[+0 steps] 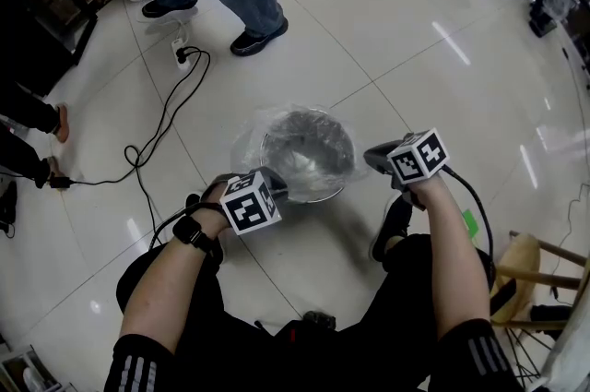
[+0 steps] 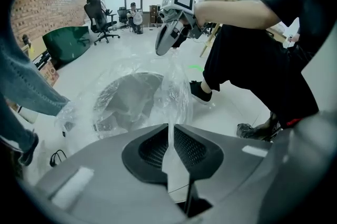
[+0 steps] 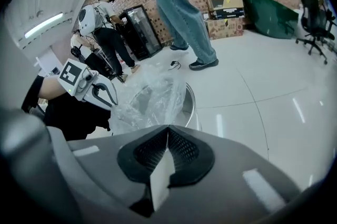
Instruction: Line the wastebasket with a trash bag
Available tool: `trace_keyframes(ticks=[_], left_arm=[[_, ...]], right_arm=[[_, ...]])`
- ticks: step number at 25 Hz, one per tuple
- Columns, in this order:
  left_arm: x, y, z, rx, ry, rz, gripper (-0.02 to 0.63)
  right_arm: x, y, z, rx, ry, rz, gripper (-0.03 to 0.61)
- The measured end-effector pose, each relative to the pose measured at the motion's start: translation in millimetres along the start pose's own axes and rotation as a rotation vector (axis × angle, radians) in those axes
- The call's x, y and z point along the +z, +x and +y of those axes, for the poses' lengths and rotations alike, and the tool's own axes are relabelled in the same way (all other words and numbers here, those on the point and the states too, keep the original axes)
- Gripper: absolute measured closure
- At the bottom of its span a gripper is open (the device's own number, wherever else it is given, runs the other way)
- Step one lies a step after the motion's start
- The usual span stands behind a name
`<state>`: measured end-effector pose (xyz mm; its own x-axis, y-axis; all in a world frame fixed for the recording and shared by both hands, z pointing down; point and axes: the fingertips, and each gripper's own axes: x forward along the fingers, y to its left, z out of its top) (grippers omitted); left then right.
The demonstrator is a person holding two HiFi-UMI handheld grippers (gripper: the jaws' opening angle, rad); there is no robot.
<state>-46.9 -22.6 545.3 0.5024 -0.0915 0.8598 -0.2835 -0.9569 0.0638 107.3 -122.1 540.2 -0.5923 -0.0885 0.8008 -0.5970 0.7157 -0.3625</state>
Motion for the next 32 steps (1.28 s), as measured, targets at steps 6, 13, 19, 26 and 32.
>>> trace_keyframes(ticks=[6,13,19,26,32], left_arm=[[0,18,-22,-0.076,0.024,0.028,0.591],[-10,36,-36,-0.146,0.037,0.083,0.58],[-29,47,-38,-0.168,-0.001,0.15,0.554],[-43,57,-39,-0.18,-0.026,0.193,0.522],[-55,56,-36,-0.195,-0.036,0.244,0.503]], right_arm=[[-31,8,-7,-0.006,0.009,0.106,0.572],[-70,31,-21,-0.069,-0.019,0.249,0.572],[-82,52,-23,-0.092,-0.042,0.29,0.571],[-87,83,-40,-0.114,0.034,0.235,0.571],[-81,100,-38,-0.08,0.038,0.206,0.522]])
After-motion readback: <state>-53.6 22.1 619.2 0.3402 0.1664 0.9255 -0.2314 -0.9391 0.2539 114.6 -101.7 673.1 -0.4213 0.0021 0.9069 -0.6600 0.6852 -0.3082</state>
